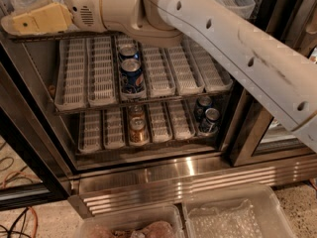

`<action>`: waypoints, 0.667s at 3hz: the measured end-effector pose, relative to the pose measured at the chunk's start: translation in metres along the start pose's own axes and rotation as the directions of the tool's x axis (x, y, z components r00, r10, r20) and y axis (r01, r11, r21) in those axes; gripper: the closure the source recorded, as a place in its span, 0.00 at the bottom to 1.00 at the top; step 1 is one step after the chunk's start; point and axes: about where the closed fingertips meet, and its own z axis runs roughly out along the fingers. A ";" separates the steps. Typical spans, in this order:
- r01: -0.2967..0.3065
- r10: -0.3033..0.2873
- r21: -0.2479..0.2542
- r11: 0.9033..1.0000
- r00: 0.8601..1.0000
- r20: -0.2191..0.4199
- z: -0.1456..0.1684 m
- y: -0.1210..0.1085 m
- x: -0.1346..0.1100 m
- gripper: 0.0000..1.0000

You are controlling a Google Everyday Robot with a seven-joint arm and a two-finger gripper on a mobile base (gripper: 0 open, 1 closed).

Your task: Pick water bottle from top shelf of fridge

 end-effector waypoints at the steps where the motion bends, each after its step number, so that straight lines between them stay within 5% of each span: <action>1: -0.005 0.006 -0.031 0.999 1.000 0.010 0.014 -0.002 0.003 0.00; 2: 0.002 -0.001 -0.062 0.998 1.000 0.024 0.030 -0.004 0.000 0.00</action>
Offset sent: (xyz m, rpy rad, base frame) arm 0.0180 0.0444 0.0064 0.0257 -0.0184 0.0941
